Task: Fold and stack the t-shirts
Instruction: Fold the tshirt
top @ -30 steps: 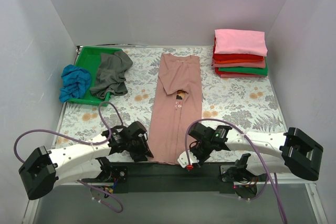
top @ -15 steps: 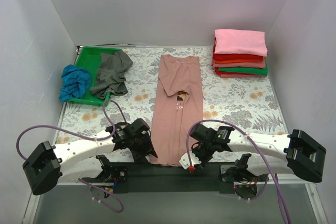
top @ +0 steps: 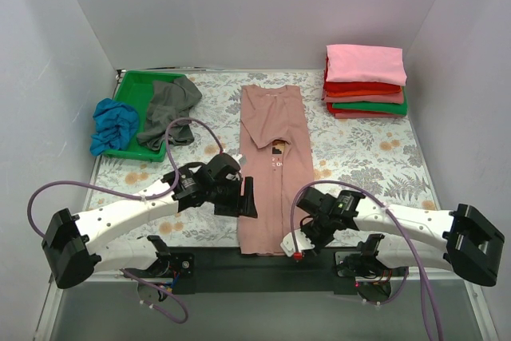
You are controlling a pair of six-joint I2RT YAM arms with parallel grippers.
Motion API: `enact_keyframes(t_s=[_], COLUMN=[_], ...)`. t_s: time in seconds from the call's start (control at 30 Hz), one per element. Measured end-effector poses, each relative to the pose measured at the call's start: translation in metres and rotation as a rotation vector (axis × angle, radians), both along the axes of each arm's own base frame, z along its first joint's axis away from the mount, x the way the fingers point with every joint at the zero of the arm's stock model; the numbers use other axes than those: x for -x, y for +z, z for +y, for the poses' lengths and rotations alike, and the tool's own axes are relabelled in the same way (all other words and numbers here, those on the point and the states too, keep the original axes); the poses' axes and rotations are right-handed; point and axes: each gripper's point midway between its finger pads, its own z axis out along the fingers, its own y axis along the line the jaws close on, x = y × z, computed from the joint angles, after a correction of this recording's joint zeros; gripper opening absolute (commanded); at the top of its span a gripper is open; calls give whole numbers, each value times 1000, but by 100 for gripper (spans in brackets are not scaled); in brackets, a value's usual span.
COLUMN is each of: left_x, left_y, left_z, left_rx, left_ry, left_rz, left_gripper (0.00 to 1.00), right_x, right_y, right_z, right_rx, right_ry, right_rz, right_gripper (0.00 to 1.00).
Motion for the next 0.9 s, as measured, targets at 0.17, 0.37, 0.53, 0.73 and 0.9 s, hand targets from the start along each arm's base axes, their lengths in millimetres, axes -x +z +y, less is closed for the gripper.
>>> enact_keyframes(t_s=[0.17, 0.37, 0.53, 0.73, 0.9], left_x=[-30, -39, -17, 19, 62], left_y=[29, 36, -1, -10, -31], left_z=[-7, -10, 2, -13, -35], left_rx=[15, 43, 45, 150, 156], left_ry=[-174, -470, -744, -950, -1125], left_rz=[-279, -565, -631, -643, -618], left_gripper=[69, 69, 70, 69, 68], right_x=[-13, -18, -9, -18, -44], right_y=[0, 1, 8, 42, 58], right_z=[-13, -23, -32, -21, -22], right_rx=[15, 31, 47, -51, -147], right_ry=[-62, -89, -94, -142, -309], right_rz=[-31, -46, 3, 33, 40], right_gripper=[4, 35, 57, 59, 59])
